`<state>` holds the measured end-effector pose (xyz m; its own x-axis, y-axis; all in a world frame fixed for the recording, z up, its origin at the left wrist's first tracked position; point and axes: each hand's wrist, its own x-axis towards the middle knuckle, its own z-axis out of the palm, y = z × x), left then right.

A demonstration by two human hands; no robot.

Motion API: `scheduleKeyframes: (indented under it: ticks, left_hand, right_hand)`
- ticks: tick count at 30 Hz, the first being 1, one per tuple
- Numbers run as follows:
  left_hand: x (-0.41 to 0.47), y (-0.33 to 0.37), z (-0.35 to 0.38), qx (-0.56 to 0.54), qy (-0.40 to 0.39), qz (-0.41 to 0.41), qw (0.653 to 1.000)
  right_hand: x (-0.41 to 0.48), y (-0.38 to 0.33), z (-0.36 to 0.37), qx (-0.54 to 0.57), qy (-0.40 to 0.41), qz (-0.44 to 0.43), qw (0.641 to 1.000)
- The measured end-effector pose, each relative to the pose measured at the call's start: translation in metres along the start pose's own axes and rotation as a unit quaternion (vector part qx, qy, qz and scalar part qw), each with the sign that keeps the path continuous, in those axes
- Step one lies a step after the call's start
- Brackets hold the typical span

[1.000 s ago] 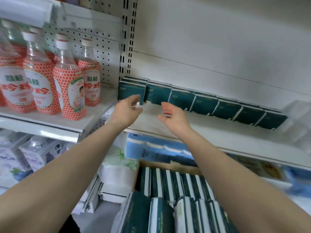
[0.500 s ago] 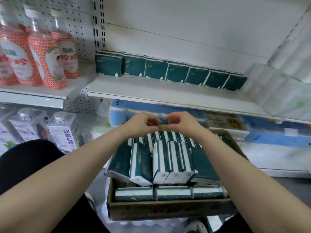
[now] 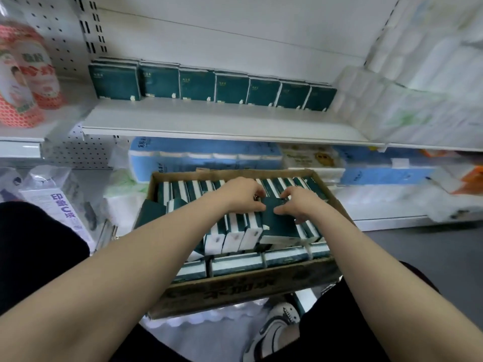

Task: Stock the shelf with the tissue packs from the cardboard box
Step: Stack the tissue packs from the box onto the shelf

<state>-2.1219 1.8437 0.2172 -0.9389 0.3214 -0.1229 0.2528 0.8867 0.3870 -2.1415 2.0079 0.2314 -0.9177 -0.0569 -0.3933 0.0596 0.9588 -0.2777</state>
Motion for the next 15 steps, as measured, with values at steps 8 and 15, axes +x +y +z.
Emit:
scheduleKeyframes:
  ticks: [8, 15]
  left_hand:
    - [0.009, -0.003, 0.006, 0.045, -0.03, -0.014, 0.998]
    - [0.012, -0.011, 0.006, -0.028, -0.006, -0.033, 0.999]
  right_hand:
    - [0.013, 0.001, 0.012, 0.113, -0.076, 0.088, 0.987]
    - [0.024, 0.003, -0.003, 0.239, -0.017, 0.024, 0.971]
